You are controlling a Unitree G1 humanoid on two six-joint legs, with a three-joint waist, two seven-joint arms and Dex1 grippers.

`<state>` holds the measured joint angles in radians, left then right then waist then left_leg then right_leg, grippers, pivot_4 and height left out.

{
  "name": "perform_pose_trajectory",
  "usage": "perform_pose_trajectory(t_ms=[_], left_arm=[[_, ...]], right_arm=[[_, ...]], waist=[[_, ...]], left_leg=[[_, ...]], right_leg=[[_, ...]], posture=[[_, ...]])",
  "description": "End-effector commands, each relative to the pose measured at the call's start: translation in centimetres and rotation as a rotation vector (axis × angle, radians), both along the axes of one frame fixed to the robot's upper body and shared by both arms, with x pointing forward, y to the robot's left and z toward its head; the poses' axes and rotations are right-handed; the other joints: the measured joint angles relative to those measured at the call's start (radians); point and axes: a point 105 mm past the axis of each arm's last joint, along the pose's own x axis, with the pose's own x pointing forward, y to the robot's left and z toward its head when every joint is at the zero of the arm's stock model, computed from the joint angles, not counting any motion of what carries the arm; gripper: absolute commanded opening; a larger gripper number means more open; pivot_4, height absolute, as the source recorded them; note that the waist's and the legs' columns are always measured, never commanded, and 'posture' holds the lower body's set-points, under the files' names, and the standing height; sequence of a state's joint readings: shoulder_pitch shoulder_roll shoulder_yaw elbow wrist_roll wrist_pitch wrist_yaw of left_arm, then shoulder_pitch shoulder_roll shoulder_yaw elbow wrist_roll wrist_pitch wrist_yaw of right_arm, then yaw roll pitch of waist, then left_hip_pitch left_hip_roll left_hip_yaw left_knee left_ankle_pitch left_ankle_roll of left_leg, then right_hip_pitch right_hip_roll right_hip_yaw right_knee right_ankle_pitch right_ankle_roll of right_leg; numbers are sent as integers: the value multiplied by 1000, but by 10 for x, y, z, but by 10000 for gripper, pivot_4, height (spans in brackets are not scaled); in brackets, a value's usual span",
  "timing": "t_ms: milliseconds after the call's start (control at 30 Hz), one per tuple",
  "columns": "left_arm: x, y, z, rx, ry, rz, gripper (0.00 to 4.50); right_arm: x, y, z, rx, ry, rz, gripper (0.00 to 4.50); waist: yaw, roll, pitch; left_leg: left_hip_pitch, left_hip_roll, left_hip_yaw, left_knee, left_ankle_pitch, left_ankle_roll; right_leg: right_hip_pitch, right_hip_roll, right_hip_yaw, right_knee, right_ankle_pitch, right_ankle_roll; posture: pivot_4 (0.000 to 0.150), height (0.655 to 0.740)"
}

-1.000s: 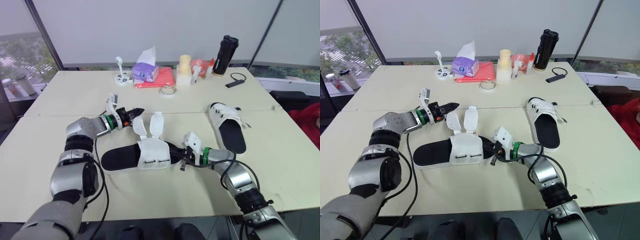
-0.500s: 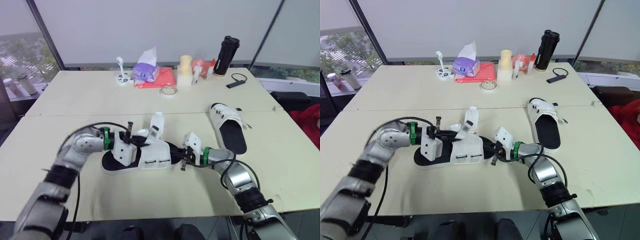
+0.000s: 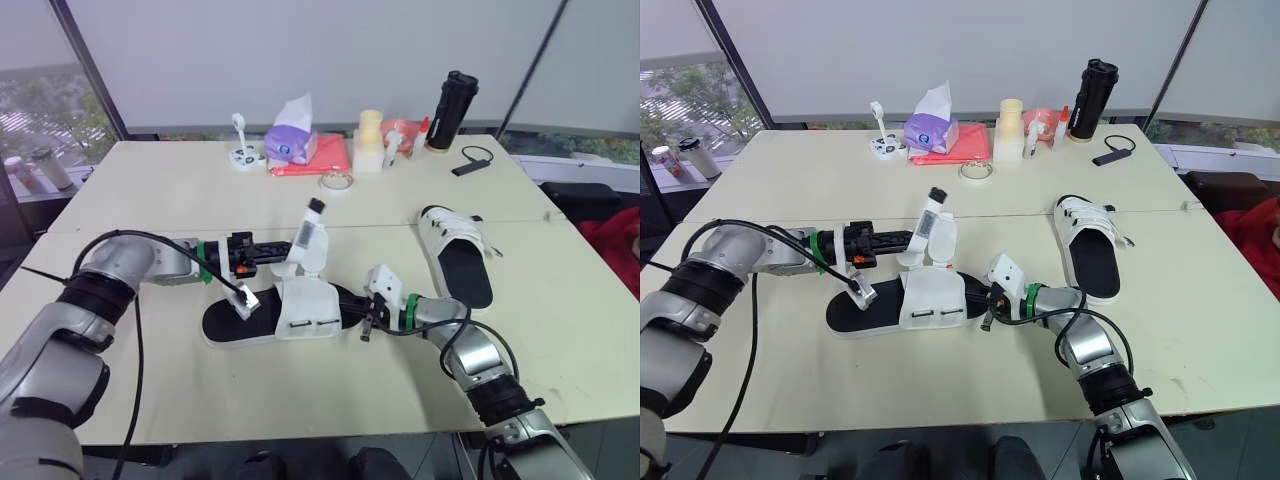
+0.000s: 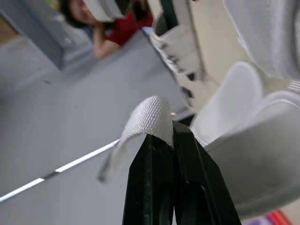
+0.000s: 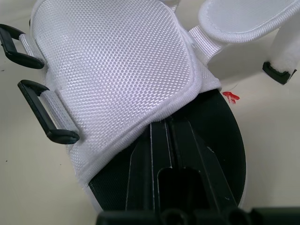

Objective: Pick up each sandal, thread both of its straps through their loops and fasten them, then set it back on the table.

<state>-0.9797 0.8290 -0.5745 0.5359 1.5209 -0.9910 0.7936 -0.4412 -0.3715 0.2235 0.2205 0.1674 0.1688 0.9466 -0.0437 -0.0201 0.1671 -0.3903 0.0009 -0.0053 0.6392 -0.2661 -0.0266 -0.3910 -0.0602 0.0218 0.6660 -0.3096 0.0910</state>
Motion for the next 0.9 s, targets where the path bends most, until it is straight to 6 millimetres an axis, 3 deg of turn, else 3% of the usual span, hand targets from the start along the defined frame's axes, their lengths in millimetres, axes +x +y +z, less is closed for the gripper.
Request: perform_pose_trajectory(t_ms=[33, 200, 300, 500, 600, 767, 900], left_arm=[[-10, 1, 5, 5, -47, -88, 328], [-12, 13, -18, 74, -8, -83, 328], [-5, 21, -19, 53, 1, -34, 8105], [8, 38, 5, -116, 51, 87, 38042], [17, 50, 16, -289, 236, 196, 38042], [17, 81, -22, -381, 724, 450, 38042], [-6, 78, -29, -504, 1146, 512, 38042]], right_arm=[[-3, -3, -27, -58, 97, -26, 0], [-2, -2, -27, -56, 97, -27, 0], [-3, -2, -28, -55, 99, -27, 0], [-4, -1, -30, -56, 105, -24, 0], [-5, -1, -31, -57, 106, -24, 0], [-4, -2, -32, -60, 109, -24, 0], [-4, 0, -34, -65, 113, -7, 0]], waist=[[-1, 0, 0], [0, 0, 0], [1, 0, 0], [1, 0, 0], [0, 0, 0], [-4, 1, -1], [-1, 0, 0]], left_leg=[[0, 0, 0, 0, 0, 0], [0, 0, 0, 1, 0, 0], [0, 0, 0, 3, 0, 0], [0, 1, 0, 3, 0, 0], [0, 1, 0, 4, 0, 0], [0, 3, 3, 6, 0, 0], [-1, 9, 5, 6, -1, 0]], right_leg=[[0, 0, 0, 0, 0, 0], [0, 1, 0, 1, 0, 0], [1, 1, 0, 1, 0, 0], [1, 1, -1, 1, 0, 0], [1, 1, -1, 2, 0, 0], [1, 2, -2, 2, 0, 0], [0, 2, -4, 2, 0, -1]], posture=[[1500, 7400], [1500, 7400], [1500, 7400], [1500, 7400], [1500, 7400], [1500, 7400], [1500, 7400]])
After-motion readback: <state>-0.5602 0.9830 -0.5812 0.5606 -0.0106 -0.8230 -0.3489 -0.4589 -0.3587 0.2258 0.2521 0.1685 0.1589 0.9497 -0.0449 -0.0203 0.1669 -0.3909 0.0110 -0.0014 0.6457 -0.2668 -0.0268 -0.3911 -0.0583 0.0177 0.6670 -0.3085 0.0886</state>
